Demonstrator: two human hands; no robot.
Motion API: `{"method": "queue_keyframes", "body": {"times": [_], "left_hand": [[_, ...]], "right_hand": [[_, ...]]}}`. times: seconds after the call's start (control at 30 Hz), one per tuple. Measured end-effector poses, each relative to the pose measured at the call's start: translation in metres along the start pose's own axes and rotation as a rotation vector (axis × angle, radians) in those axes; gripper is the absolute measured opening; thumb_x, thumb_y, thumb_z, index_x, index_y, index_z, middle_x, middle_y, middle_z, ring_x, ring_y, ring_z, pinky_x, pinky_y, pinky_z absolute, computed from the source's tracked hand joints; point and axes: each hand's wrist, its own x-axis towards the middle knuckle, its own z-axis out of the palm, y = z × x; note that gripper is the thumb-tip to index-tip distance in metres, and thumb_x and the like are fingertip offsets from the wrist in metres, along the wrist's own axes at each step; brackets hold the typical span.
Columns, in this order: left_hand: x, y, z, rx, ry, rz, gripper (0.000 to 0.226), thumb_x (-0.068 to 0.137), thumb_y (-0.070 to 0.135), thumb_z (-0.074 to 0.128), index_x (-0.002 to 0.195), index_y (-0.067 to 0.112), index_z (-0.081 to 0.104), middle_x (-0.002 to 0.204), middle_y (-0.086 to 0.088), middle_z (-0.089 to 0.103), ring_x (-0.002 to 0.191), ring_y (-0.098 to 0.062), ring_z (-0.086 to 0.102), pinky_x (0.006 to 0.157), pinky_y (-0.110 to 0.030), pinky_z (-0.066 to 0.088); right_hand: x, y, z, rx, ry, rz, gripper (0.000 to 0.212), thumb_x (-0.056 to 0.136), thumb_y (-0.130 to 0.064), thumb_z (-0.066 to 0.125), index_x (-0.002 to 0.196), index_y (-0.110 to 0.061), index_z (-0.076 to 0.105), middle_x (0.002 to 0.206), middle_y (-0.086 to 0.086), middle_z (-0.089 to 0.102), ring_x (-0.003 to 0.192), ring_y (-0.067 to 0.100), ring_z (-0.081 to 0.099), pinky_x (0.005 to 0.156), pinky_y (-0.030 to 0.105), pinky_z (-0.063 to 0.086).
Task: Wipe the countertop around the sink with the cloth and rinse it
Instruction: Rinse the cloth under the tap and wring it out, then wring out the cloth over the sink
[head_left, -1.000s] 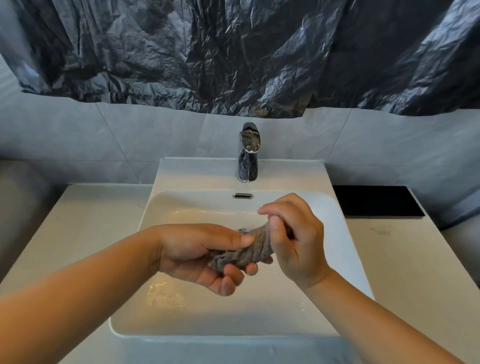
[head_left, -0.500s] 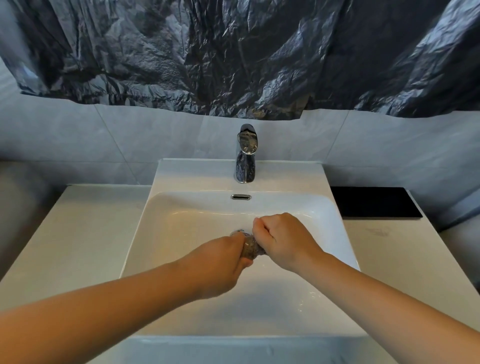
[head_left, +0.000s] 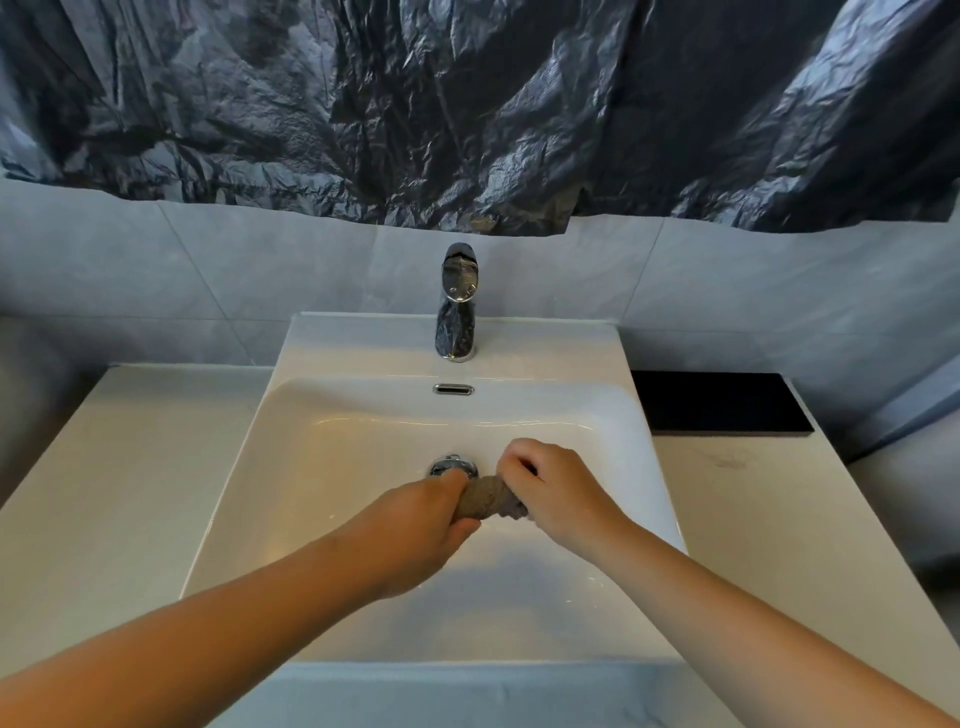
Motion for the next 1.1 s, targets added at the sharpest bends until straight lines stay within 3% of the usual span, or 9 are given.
{"method": "queue_keyframes", "body": {"times": [0.1,0.23,0.43,0.53,0.63,0.77,0.9,1.0,1.1], "left_hand": [[-0.008,0.008,-0.007,-0.295,-0.023,-0.055,0.024,0.092,0.041,0.053,0.108,0.025,0.046,0.085,0.001,0.061,0.067,-0.011,0.061,0.062,-0.023,0.050],[-0.015,0.024,-0.004,-0.610,-0.055,-0.026,0.026,0.085,0.042,0.063,0.104,0.030,0.049,0.083,-0.004,0.068,0.066,-0.015,0.067,0.072,-0.035,0.057],[-0.013,0.057,-0.006,-1.088,-0.383,-0.095,0.032,0.093,0.037,0.054,0.093,0.005,0.057,0.078,-0.014,0.067,0.059,-0.019,0.058,0.066,-0.034,0.055],[-0.006,0.073,0.000,-1.098,-0.446,-0.085,0.043,0.095,0.042,0.048,0.101,0.001,0.063,0.085,-0.016,0.068,0.070,-0.020,0.062,0.078,-0.039,0.056],[0.000,0.092,0.005,-0.949,-0.368,-0.007,0.065,0.078,0.063,0.057,0.100,0.003,0.063,0.089,-0.013,0.065,0.082,-0.016,0.061,0.091,-0.040,0.052],[0.008,0.122,0.015,-0.582,-0.178,0.202,0.035,0.071,0.052,0.072,0.085,0.022,0.059,0.074,0.006,0.060,0.066,-0.006,0.056,0.060,-0.025,0.048],[0.033,0.152,0.021,-0.792,-0.147,0.203,0.016,0.086,0.025,0.066,0.100,0.021,0.058,0.084,-0.003,0.072,0.074,-0.022,0.069,0.079,-0.045,0.056],[0.056,0.178,0.022,-0.834,-0.229,0.197,0.020,0.091,0.025,0.060,0.110,0.023,0.052,0.086,-0.007,0.074,0.068,-0.029,0.069,0.076,-0.045,0.058],[0.086,0.208,0.029,-0.849,-0.325,0.155,0.031,0.090,0.037,0.057,0.114,0.019,0.049,0.087,-0.010,0.074,0.065,-0.030,0.068,0.071,-0.040,0.058]], "right_hand": [[-0.021,0.005,-0.013,0.272,0.065,0.057,0.017,0.093,-0.024,0.054,0.087,-0.018,0.069,0.086,0.001,0.067,0.078,0.017,0.066,0.070,0.030,0.058],[-0.055,0.008,-0.024,0.703,0.214,0.238,0.012,0.087,-0.011,0.065,0.097,-0.006,0.069,0.098,0.016,0.067,0.081,0.021,0.065,0.070,0.027,0.055],[-0.106,0.011,-0.052,0.930,0.423,0.116,0.039,0.081,0.017,0.057,0.112,-0.006,0.061,0.112,0.007,0.066,0.098,0.018,0.067,0.073,0.025,0.055],[-0.127,0.012,-0.067,0.803,0.455,0.029,0.040,0.079,0.019,0.057,0.108,-0.008,0.063,0.106,0.003,0.070,0.095,0.017,0.069,0.069,0.024,0.055],[-0.136,0.016,-0.081,0.640,0.545,-0.005,0.036,0.079,0.016,0.060,0.102,-0.010,0.067,0.097,0.000,0.073,0.090,0.013,0.069,0.065,0.021,0.053],[-0.135,0.039,-0.100,0.581,0.667,0.008,0.029,0.082,0.008,0.062,0.101,-0.012,0.068,0.097,0.002,0.072,0.089,0.013,0.069,0.064,0.023,0.053],[-0.126,0.074,-0.131,0.756,0.498,0.253,0.023,0.090,-0.017,0.062,0.112,-0.013,0.064,0.111,0.010,0.068,0.094,0.018,0.069,0.079,0.033,0.057],[-0.120,0.100,-0.163,0.778,0.115,0.572,0.051,0.088,-0.053,0.055,0.103,-0.006,0.067,0.088,0.011,0.070,0.077,0.020,0.069,0.073,0.032,0.057],[-0.109,0.131,-0.196,0.861,0.038,0.578,0.045,0.089,-0.046,0.057,0.103,-0.005,0.067,0.084,0.012,0.069,0.073,0.019,0.065,0.068,0.029,0.053]]}}
